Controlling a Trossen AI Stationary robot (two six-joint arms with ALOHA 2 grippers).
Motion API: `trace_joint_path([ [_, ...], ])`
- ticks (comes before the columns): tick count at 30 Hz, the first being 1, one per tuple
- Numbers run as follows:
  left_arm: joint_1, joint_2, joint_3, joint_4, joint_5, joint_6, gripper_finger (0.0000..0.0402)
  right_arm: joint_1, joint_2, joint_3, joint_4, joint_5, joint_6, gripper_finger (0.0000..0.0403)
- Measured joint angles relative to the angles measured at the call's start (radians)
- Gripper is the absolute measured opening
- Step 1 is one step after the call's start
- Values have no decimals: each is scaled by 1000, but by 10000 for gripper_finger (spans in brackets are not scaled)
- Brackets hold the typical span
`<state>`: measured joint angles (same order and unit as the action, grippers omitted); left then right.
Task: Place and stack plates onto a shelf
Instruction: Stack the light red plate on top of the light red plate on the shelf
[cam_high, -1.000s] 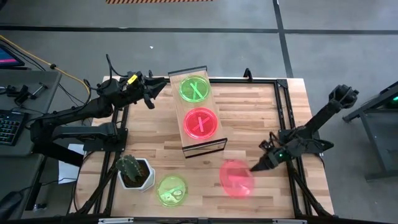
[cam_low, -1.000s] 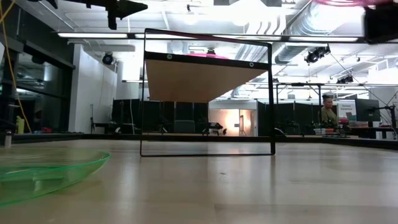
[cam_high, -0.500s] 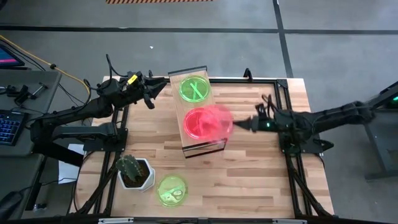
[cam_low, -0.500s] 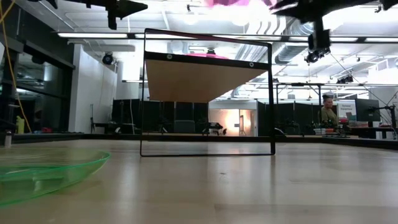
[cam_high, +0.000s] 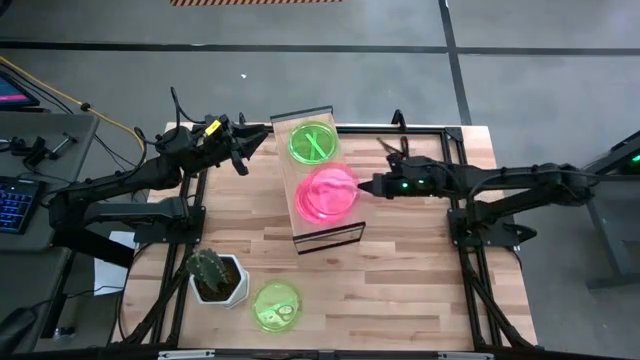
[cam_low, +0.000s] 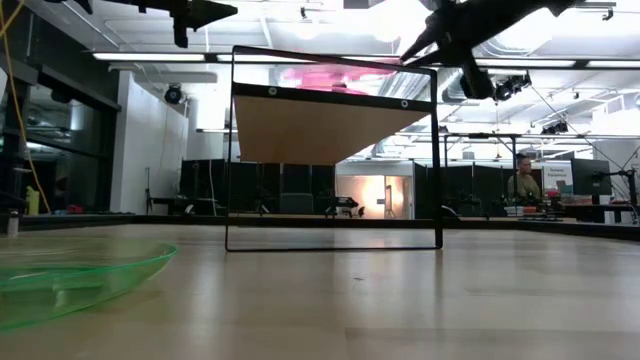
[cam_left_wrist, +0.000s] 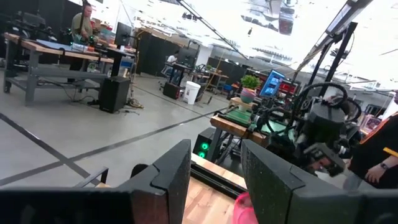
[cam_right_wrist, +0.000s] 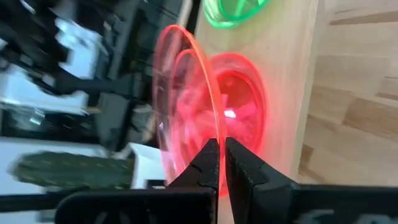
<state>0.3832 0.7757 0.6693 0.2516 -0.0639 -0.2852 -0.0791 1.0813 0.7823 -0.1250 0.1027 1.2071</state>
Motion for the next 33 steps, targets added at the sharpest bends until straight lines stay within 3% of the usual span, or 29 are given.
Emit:
trace_joint_path([
  [6,0,0,0,0,0,0,133,-6,101,107,-131,-2,-62,0],
  [28,0,0,-1,4,2,0,133,-16,214,121,-30,-32,-60,1],
  [33,0,0,-1,4,2,0,133,-16,223,121,-27,-32,-66,36],
])
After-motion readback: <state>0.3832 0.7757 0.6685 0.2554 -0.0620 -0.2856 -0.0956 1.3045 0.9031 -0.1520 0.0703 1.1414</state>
